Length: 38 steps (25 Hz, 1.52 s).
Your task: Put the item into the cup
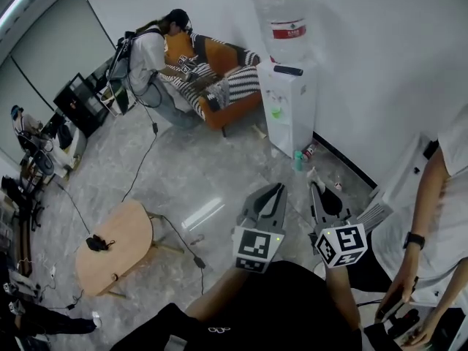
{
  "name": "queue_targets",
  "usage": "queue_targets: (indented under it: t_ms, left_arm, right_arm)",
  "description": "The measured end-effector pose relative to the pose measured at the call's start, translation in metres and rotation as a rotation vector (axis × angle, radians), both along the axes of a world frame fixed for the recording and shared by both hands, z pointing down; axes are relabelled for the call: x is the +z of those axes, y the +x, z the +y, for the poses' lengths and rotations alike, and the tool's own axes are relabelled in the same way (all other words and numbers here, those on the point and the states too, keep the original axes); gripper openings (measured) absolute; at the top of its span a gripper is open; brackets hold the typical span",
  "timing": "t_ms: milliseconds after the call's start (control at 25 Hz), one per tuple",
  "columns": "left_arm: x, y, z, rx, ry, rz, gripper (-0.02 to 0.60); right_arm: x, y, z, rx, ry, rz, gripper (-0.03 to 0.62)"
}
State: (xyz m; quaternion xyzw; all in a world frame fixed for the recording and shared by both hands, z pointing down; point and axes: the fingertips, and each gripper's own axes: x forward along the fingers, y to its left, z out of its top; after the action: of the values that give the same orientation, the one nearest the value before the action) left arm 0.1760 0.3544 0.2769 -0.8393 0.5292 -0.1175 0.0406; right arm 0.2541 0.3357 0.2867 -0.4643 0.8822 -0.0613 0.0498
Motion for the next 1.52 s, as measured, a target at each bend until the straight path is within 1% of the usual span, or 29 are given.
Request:
queue_targets:
  t_ms: [120,240,480,600,720,880,1040,1200,1280,1520]
  left_arm:
    - [-0.004,0.006,-0.008,0.030,0.042,-0.031,0.026]
    - [-0.005,0.006,-0.018,0.050,0.048,-0.024,0.026]
    - [0.012,-0.016,-0.048,0.024,0.011,0.020,0.026]
    - [0.017,-0.034,-0.073,0.008,-0.003,0.027,0.026]
    - [0.018,-0.041,-0.103,0.016,-0.012,0.042,0.026]
    - [0.032,-0.048,-0.138,0.042,-0.066,0.049,0.026]
    - [0.031,-0.053,-0.178,0.055,-0.088,0.049,0.026]
    - [0.043,-0.063,-0.196,0.042,-0.147,0.098,0.026]
    - [0.053,-0.072,-0.202,0.028,-0.176,0.108,0.026]
    - [0.071,-0.091,-0.231,0.017,-0.232,0.158,0.026]
  right_arm:
    - [0.001,0.002,-0.008,0.004,0.016,0.005,0.034]
    - [0.000,0.002,-0.020,0.011,0.029,0.006,0.034]
    - [0.009,-0.004,-0.053,0.023,0.019,0.041,0.034]
    - [0.014,-0.011,-0.070,0.038,0.007,0.041,0.034]
    - [0.018,-0.014,-0.094,0.059,-0.008,0.049,0.034]
    - [0.035,-0.022,-0.126,0.087,-0.056,0.036,0.034]
    - [0.038,-0.035,-0.156,0.083,-0.084,0.025,0.034]
    - [0.055,-0.047,-0.162,0.075,-0.146,0.032,0.034]
    - [0.062,-0.052,-0.165,0.076,-0.174,0.039,0.034]
    - [0.070,-0.063,-0.191,0.079,-0.216,0.086,0.034]
